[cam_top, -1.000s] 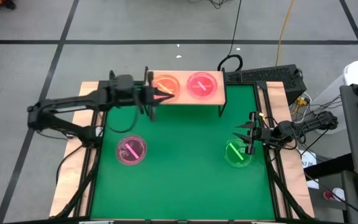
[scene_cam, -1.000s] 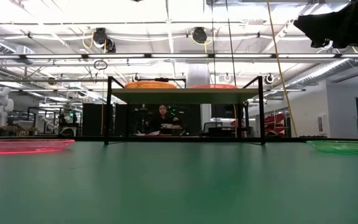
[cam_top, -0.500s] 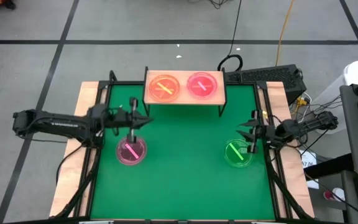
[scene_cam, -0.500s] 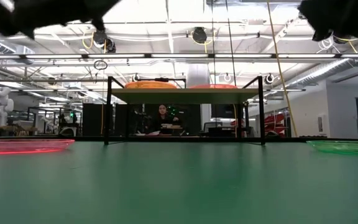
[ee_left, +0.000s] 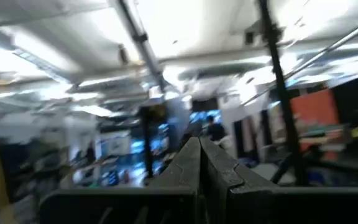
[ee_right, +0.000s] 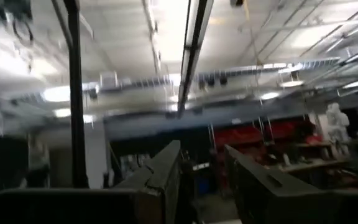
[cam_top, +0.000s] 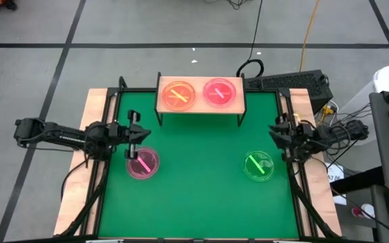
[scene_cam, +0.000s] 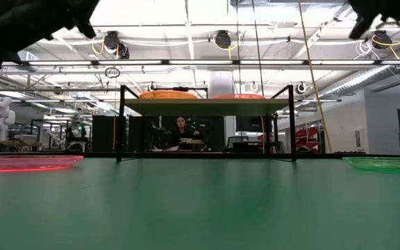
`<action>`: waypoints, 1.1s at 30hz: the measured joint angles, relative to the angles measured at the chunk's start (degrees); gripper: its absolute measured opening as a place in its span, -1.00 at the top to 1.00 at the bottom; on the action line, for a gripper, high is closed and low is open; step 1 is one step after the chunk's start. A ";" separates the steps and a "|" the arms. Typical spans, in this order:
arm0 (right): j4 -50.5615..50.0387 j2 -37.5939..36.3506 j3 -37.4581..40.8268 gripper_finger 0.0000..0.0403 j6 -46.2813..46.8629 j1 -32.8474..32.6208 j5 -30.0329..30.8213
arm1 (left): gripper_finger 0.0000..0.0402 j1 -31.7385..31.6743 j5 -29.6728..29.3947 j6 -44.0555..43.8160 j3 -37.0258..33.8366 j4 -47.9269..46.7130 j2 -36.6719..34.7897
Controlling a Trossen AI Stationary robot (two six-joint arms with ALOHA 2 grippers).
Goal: Place and stack plates onto a shelf
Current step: Stack the green plate on the pink plate on the shelf
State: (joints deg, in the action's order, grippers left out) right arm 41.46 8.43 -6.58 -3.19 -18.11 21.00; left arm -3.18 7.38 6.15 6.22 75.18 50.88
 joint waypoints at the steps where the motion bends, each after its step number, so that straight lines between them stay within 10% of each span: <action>1: -3.79 1.17 -2.44 0.46 -0.49 0.00 0.47 | 0.98 0.00 -1.65 0.16 0.00 -0.77 0.01; 12: -42.95 27.33 -25.68 0.46 6.38 -0.08 6.44 | 0.98 0.00 -9.41 0.45 0.00 -5.15 0.04; 33: -56.82 51.19 -18.76 0.46 41.47 -1.55 -10.54 | 0.98 0.00 -9.52 0.93 0.02 -8.22 0.06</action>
State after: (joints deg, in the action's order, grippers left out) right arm -15.35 59.62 -25.34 38.28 -19.66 10.46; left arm -3.18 -2.13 7.07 6.24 66.96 50.94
